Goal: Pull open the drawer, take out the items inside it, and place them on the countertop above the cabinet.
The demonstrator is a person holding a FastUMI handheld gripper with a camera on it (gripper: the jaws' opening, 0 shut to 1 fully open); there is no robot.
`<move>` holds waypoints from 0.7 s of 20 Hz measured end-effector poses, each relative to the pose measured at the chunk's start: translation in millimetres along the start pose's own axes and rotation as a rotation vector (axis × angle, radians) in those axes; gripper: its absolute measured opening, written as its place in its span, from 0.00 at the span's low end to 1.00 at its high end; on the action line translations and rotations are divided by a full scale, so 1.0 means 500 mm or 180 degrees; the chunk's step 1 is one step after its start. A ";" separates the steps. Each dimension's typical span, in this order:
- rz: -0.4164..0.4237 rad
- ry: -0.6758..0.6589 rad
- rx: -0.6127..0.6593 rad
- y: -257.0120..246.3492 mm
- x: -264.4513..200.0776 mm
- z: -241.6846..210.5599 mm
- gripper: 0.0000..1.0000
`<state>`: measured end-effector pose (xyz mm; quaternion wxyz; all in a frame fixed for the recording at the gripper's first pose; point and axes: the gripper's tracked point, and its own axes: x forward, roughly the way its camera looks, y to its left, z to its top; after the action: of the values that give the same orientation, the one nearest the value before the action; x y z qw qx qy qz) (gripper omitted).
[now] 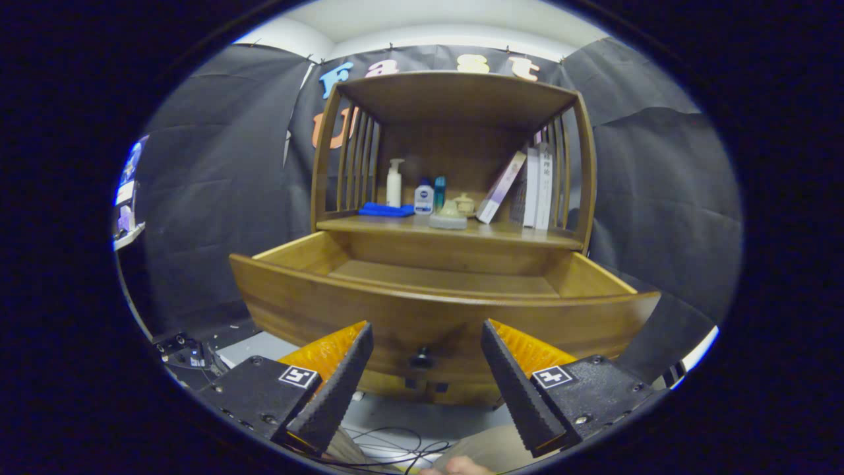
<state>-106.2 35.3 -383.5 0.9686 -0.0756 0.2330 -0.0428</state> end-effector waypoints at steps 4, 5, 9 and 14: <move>-0.0080 0.0171 0.0023 -0.003 0.029 -0.033 1.00; -0.0107 0.0199 0.0057 -0.003 0.038 -0.034 1.00; -0.0268 0.0189 0.0158 -0.005 0.058 -0.028 1.00; -0.0373 0.0188 0.0264 -0.018 0.085 -0.015 1.00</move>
<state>-72.2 20.4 -407.6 0.9594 -0.0477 0.2547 -0.1113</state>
